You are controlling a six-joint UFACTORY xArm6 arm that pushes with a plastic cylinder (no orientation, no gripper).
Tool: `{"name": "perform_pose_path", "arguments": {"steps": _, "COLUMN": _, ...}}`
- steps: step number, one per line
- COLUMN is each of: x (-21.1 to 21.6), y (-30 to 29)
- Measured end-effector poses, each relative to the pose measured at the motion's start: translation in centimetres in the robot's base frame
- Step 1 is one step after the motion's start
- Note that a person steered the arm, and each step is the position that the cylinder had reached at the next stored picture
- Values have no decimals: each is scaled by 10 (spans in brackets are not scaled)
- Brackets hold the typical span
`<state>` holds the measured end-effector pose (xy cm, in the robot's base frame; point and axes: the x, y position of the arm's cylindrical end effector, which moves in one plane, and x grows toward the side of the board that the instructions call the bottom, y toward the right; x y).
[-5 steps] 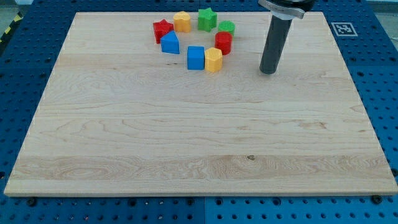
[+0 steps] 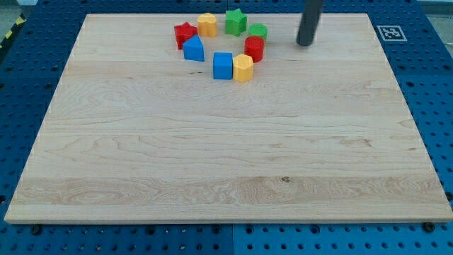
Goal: Put the green blocks parallel to each other
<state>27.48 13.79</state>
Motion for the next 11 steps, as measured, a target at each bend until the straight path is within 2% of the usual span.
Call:
{"name": "perform_pose_path", "arguments": {"steps": 1, "x": -1, "y": 0}}
{"name": "perform_pose_path", "arguments": {"steps": 2, "x": -23, "y": -19}}
{"name": "perform_pose_path", "arguments": {"steps": 4, "x": -73, "y": -86}}
{"name": "perform_pose_path", "arguments": {"steps": 6, "x": -80, "y": -151}}
{"name": "perform_pose_path", "arguments": {"steps": 7, "x": -66, "y": -148}}
{"name": "perform_pose_path", "arguments": {"steps": 9, "x": -37, "y": -76}}
{"name": "perform_pose_path", "arguments": {"steps": 10, "x": -40, "y": -62}}
{"name": "perform_pose_path", "arguments": {"steps": 11, "x": -55, "y": -88}}
